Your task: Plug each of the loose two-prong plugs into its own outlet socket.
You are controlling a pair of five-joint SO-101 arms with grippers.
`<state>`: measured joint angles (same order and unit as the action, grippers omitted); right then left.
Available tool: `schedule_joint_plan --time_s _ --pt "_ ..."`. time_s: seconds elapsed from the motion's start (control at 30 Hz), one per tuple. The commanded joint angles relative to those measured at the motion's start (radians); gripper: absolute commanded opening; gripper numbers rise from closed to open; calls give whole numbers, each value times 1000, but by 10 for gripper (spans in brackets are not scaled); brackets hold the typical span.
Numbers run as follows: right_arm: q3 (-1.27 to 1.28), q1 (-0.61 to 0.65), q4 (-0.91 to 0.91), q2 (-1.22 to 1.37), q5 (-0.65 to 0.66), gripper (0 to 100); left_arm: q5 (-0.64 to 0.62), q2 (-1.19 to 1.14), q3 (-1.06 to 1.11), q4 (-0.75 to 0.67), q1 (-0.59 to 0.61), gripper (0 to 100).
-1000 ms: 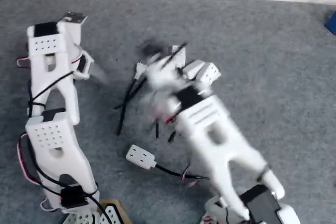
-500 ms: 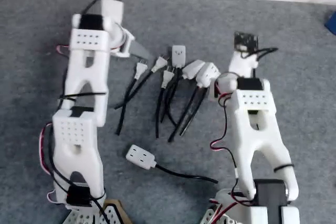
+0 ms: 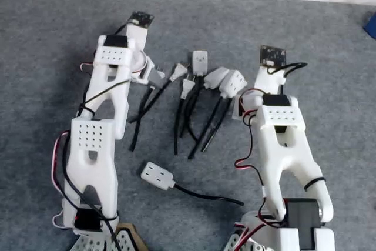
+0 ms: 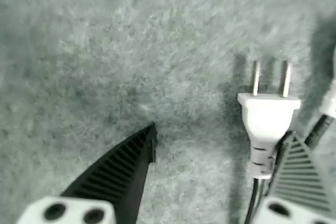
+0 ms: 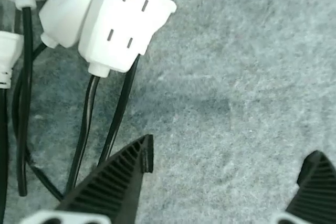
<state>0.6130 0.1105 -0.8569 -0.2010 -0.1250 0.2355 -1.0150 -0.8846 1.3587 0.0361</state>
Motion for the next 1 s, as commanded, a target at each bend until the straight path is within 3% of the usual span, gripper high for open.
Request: schedule_joint_plan --time_s 0.0,0.2,0.3,0.5,0.7,0.83,0.97 --pt "-4 -10 16 -13 -6 406 49 -1 -19 -8 -36 213" --pt "-4 -10 16 -12 -6 406 104 -1 -21 25 -81 65" --pt "-4 -10 13 -13 -6 406 104 -1 -41 34 -82 45" --pt "-15 -82 10 -16 -8 406 104 -1 -245 183 -82 46" --pt "-191 -173 -306 -16 -8 406 97 4 -576 434 -111 46" --pt "-297 -216 -544 -74 -5 406 97 93 -463 430 -166 45" --pt "-240 -409 -590 -248 97 406 97 225 -226 430 -309 43"
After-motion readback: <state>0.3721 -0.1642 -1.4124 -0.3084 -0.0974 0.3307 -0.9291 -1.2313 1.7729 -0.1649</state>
